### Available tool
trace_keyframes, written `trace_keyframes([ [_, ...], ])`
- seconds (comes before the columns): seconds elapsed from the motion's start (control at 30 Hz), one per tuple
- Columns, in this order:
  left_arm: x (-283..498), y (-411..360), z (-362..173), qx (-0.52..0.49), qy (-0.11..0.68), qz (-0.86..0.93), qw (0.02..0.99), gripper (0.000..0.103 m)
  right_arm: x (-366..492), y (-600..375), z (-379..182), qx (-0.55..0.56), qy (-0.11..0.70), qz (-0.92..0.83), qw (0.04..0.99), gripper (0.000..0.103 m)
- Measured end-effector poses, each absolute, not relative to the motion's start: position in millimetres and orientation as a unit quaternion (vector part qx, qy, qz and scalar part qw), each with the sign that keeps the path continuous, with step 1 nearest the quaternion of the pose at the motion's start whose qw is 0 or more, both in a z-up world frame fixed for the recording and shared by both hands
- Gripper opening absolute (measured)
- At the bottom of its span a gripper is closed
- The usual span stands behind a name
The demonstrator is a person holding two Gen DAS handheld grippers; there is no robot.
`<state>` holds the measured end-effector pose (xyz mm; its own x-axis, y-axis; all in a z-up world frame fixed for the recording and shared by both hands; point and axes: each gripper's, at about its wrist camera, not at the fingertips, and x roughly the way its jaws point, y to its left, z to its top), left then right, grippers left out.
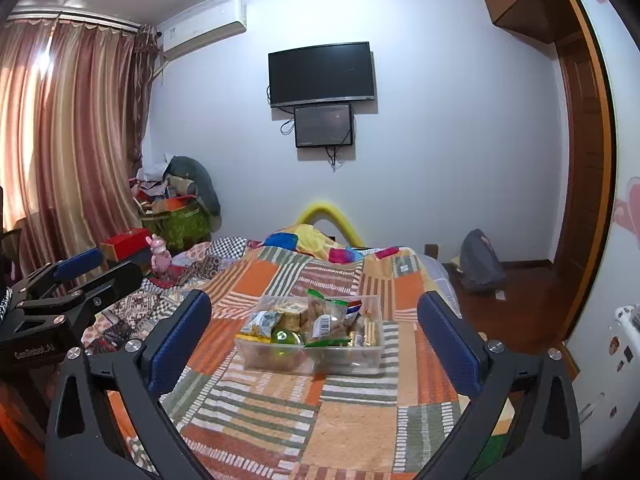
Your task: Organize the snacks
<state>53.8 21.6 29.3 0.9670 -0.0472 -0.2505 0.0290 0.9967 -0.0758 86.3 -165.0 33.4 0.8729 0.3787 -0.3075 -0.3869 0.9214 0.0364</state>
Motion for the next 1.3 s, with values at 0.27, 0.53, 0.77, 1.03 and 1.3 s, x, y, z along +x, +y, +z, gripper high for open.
trace_keyframes([
  [0.27, 51.1, 21.4, 25.5, -0.034, 0.133, -0.021, 0.99, 0.103, 80.2, -169.7, 29.4, -0.011, 0.16, 0.191, 0.968, 0.103],
  [0.53, 51.4, 19.9, 23.5, -0.032, 0.132, -0.019, 0.99, 0.103, 77.4, -172.1, 30.0, -0.01, 0.161, 0.191, 0.968, 0.103],
  [0.77, 49.8, 18.5, 22.6, -0.028, 0.134, -0.021, 0.99, 0.103, 74.5, -172.7, 31.2, -0.013, 0.161, 0.191, 0.968, 0.103],
  [1.03, 48.9, 18.4, 22.4, -0.028, 0.134, -0.021, 0.99, 0.103, 73.3, -171.8, 33.2, -0.013, 0.158, 0.189, 0.969, 0.103],
  [1.3, 47.6, 17.0, 20.7, -0.028, 0.134, -0.028, 0.99, 0.103, 73.5, -172.4, 33.7, -0.015, 0.158, 0.187, 0.969, 0.103],
])
